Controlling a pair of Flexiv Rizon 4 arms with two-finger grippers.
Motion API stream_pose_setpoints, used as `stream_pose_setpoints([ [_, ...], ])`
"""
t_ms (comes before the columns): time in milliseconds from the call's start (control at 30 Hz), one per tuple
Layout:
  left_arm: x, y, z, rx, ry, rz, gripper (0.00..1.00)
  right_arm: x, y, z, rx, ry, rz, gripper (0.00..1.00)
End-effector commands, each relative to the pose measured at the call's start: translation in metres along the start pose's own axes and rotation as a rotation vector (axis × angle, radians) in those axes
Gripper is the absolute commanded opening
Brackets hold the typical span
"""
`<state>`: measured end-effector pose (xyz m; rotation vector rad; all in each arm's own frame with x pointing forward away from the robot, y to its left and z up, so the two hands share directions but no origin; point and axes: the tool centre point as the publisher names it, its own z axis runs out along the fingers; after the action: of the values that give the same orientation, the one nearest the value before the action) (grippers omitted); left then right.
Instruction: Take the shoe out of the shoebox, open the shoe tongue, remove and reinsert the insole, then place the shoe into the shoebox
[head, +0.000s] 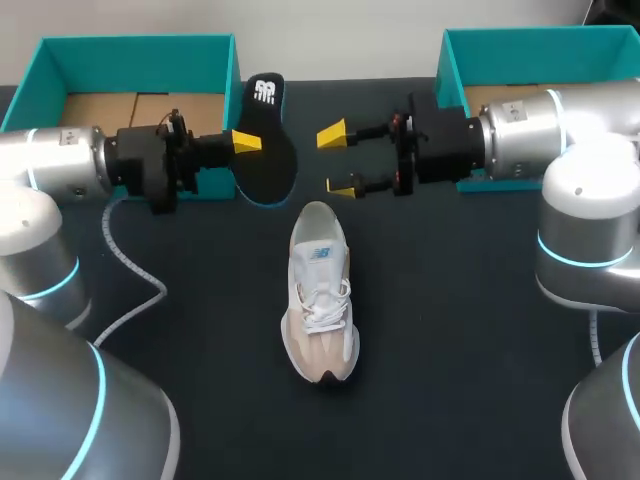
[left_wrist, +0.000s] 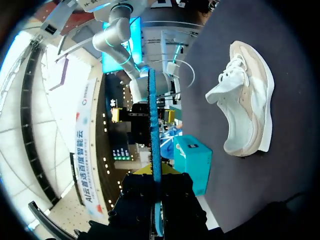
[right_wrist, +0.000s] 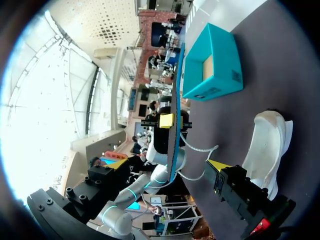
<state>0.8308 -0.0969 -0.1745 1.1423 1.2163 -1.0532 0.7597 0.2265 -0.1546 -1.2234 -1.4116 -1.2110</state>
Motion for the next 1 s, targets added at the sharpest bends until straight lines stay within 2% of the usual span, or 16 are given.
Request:
stream_pose_setpoints([
  [33, 0.004, -0.008, 0.01, -0.089, -0.043, 0.281, 0.0, -0.006, 0.009, 0.015, 0.012, 0.007, 0.002, 1.0],
  [700, 0.0, -0.017, 0.035, -0.067, -0.058, 0.204, 0.0, -0.02, 0.004, 0.037, 0.024, 0.038, -0.014, 1.0],
  [733, 0.0, -0.018, 0.036, -0.065, -0.058, 0.204, 0.0, -0.021, 0.004, 0.038, 0.025, 0.04, -0.014, 0.94],
  [767, -0.001, -0.019, 0.037, -0.062, -0.059, 0.203, 0.0, -0.022, 0.003, 0.038, 0.025, 0.042, -0.015, 0.8],
  [833, -0.002, -0.02, 0.039, -0.053, -0.06, 0.196, 0.0, -0.023, 0.003, 0.039, 0.026, 0.044, -0.016, 0.71],
  [867, -0.002, -0.02, 0.039, -0.051, -0.06, 0.194, 0.0, -0.023, 0.003, 0.039, 0.027, 0.044, -0.016, 0.63],
  [900, -0.002, -0.021, 0.04, -0.049, -0.059, 0.193, 0.0, -0.024, 0.003, 0.039, 0.027, 0.045, -0.017, 0.63],
  [967, -0.002, -0.022, 0.041, -0.046, -0.06, 0.187, 0.0, -0.024, 0.004, 0.04, 0.029, 0.047, -0.02, 0.49],
  [1000, -0.002, -0.023, 0.042, -0.044, -0.059, 0.186, 0.0, -0.025, 0.004, 0.04, 0.029, 0.047, -0.02, 0.47],
])
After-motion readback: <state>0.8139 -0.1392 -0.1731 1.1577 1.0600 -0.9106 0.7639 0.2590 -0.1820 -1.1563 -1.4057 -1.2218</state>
